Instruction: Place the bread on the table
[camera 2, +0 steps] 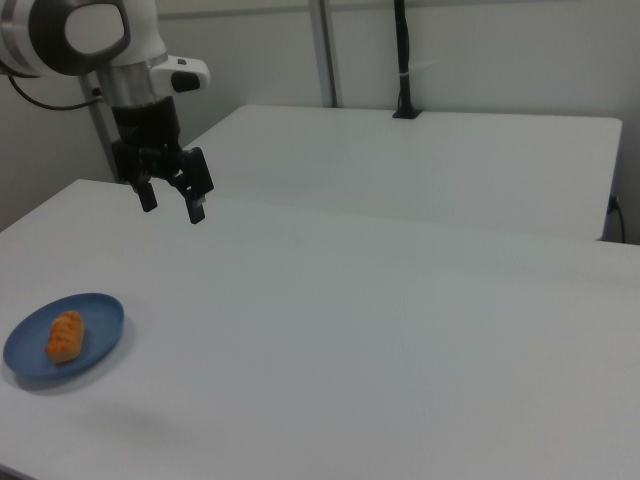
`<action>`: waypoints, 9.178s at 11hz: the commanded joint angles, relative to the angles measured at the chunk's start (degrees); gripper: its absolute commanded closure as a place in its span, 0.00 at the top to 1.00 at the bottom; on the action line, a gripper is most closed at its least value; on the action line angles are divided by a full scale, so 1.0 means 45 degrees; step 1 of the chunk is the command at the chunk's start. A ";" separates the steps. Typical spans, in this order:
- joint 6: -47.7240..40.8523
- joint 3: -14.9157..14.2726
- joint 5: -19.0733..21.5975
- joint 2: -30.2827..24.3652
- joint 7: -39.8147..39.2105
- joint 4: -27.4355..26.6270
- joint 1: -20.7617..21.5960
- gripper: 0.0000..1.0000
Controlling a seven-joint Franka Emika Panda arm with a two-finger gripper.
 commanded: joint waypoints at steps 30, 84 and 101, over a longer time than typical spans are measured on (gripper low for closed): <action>0.9128 0.6603 0.0211 0.2714 0.2407 -0.5790 0.1299 1.00; 1.2840 0.3692 -0.3130 1.0101 0.6472 0.3058 0.2863 1.00; 0.8357 0.3712 -0.3013 0.6141 0.4874 0.2025 0.1050 1.00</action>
